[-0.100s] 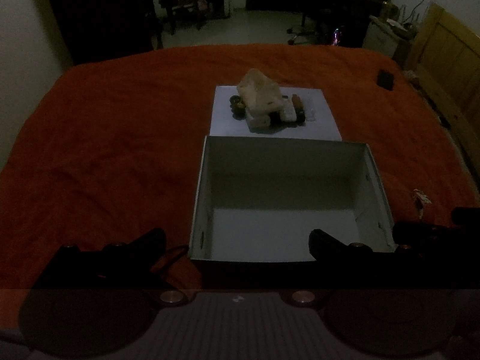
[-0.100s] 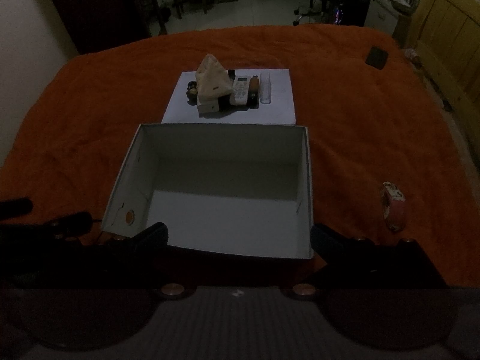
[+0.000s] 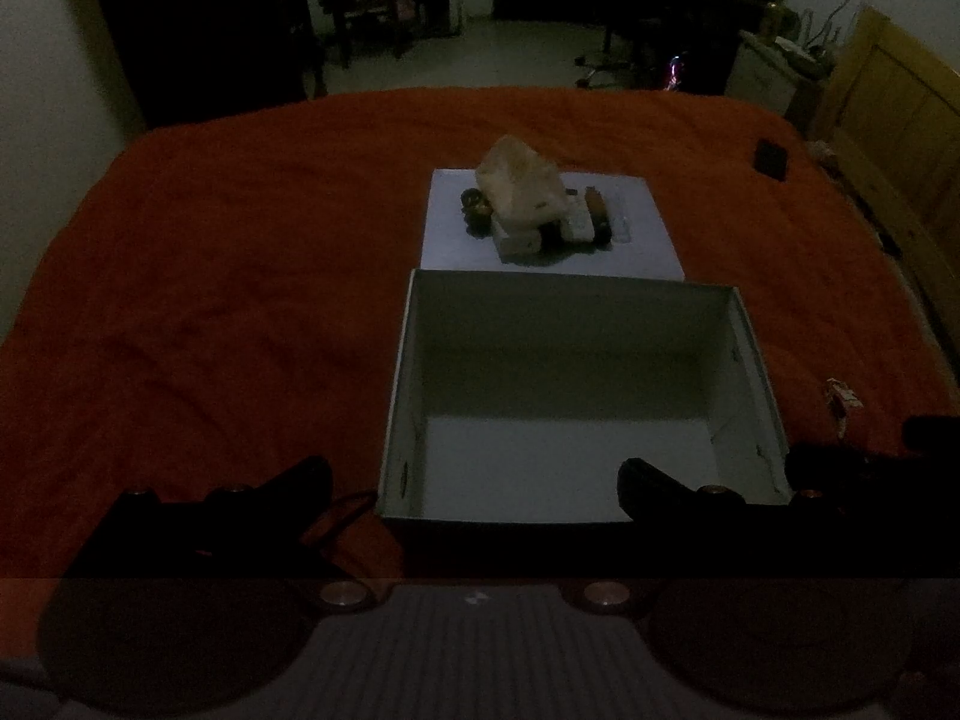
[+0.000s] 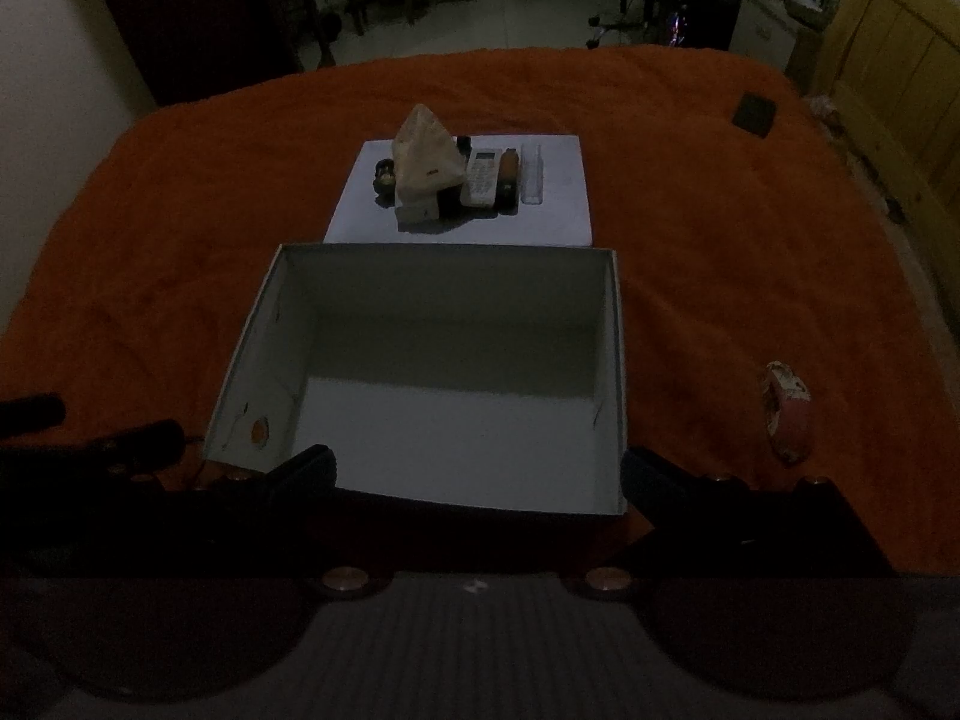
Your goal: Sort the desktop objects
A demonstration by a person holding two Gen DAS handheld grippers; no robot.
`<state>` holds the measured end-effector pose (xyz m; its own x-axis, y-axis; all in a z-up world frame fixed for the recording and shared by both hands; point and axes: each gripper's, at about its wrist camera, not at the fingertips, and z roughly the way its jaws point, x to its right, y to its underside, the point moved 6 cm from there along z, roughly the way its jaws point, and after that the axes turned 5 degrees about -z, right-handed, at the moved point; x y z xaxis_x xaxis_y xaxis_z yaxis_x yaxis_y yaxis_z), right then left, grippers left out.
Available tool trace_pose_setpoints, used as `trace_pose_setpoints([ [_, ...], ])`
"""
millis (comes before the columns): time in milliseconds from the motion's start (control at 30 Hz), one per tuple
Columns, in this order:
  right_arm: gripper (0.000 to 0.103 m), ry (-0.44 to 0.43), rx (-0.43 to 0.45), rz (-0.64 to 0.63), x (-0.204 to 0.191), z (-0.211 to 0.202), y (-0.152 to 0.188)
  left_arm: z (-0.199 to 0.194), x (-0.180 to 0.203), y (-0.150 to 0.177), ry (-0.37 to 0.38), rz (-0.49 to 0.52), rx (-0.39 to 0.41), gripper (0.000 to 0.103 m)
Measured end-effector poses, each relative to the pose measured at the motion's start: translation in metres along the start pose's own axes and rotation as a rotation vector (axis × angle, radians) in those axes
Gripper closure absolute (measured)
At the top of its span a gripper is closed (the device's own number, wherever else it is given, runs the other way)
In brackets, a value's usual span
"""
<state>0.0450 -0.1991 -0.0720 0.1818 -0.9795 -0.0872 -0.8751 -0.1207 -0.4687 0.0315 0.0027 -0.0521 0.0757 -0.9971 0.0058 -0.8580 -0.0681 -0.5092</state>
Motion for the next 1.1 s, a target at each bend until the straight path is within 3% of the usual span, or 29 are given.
trace_pose_setpoints([
  [1100, 0.000, 0.013, -0.006, 0.013, -0.007, -0.008, 0.005, 0.018, 0.003, 0.005, -0.020, 0.023, -0.025, 0.000],
])
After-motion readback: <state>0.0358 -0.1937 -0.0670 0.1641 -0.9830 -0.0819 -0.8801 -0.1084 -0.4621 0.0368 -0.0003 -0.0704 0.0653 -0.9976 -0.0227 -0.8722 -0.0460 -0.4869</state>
